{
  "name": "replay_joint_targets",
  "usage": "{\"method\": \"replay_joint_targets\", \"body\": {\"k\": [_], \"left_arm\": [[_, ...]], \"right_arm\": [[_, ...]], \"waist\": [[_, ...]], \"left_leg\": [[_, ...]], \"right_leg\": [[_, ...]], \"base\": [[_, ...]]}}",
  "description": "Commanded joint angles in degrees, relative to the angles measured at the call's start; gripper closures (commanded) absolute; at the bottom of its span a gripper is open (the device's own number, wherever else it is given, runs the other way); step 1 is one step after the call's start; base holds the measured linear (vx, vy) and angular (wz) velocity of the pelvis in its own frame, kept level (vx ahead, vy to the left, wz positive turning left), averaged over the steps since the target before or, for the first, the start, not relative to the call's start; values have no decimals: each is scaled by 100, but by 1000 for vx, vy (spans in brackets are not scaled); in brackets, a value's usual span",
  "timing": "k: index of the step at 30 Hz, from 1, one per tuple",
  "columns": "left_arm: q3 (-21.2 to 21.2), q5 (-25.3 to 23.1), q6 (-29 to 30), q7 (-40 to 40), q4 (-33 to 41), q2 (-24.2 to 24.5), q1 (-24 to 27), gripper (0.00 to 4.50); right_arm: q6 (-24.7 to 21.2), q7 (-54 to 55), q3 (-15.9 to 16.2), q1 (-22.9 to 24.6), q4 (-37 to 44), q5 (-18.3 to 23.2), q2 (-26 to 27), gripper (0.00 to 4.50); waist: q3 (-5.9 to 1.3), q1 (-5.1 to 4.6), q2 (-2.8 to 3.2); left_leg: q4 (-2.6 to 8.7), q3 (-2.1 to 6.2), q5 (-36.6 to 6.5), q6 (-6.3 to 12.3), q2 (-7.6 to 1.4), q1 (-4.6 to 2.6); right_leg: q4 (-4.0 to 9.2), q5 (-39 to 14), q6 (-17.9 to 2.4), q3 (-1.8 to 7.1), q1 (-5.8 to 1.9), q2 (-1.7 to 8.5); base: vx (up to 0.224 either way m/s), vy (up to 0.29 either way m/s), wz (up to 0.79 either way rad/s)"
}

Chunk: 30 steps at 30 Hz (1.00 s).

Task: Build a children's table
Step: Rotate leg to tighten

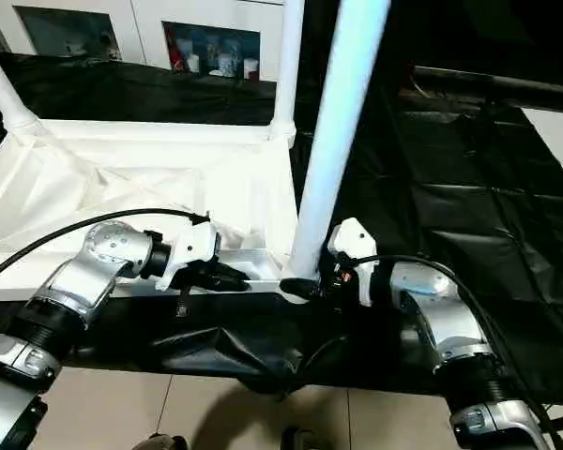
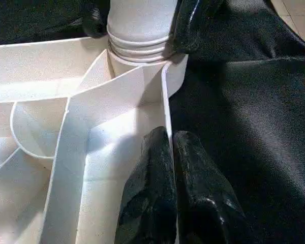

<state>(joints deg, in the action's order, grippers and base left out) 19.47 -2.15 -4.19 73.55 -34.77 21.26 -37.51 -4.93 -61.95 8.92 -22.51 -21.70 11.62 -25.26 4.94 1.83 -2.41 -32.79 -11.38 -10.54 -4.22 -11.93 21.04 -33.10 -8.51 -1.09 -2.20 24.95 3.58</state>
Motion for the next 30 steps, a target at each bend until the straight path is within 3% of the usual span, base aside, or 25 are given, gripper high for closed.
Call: {"method": "replay_joint_targets", "body": {"k": [1,2,10,14,16,20,25,30], "left_arm": [[250,-94,-2,217,-89,-16,180,450],[245,-99,-1,218,-91,-12,181,450],[254,-93,31,241,-58,23,222,450],[169,-221,212,-324,-301,-172,131,450],[79,-337,321,-916,-602,-391,-7,450],[-25,-628,729,-2328,-1142,-914,-317,450],[-5,-739,926,-2907,-1366,-1270,-512,450],[53,-817,720,-2772,-1459,-1382,-562,450]], "right_arm": [[-47,-29,-17,-13,-58,44,-87,152],[-41,-36,-15,-11,-66,34,-90,175],[-78,-3,-72,23,-85,35,-22,192],[-43,1128,-374,-14,-397,-54,492,192],[2,1988,-589,-55,-639,-120,867,192],[-43,4098,-1013,-109,-957,-347,1668,193],[41,5224,-1179,-224,-1069,-500,2163,193],[203,4929,-1005,-313,-1083,-559,2299,193]], "waist": [[-335,-18,-31],[-335,-16,-28],[-339,-21,-39],[-329,-51,-36],[-333,-85,-51],[-311,-161,-38],[-310,-174,-35],[-308,-172,-38]], "left_leg": [[317,14,-946,546,-121,-48],[317,14,-948,539,-121,-52],[315,15,-905,549,-119,-45],[322,11,-976,479,-115,-35],[341,42,-1120,288,-92,-28],[359,56,-1481,85,-83,-85],[371,69,-1636,144,-51,-69],[378,82,-1706,236,-48,-47]], "right_leg": [[308,-1181,-1297,211,-361,325],[309,-1209,-1283,211,-358,322],[303,-1196,-1275,208,-360,318],[327,-1390,-1246,212,-331,329],[377,-1894,-1051,195,-344,336],[469,-2529,-815,200,-256,323],[537,-2858,-542,179,-242,308],[549,-2873,-487,168,-242,317]], "base": [[0,0,0],[0,0,0],[0,0,0],[0,0,0],[0,0,0],[0,0,0],[0,0,0],[0,0,0]]}}
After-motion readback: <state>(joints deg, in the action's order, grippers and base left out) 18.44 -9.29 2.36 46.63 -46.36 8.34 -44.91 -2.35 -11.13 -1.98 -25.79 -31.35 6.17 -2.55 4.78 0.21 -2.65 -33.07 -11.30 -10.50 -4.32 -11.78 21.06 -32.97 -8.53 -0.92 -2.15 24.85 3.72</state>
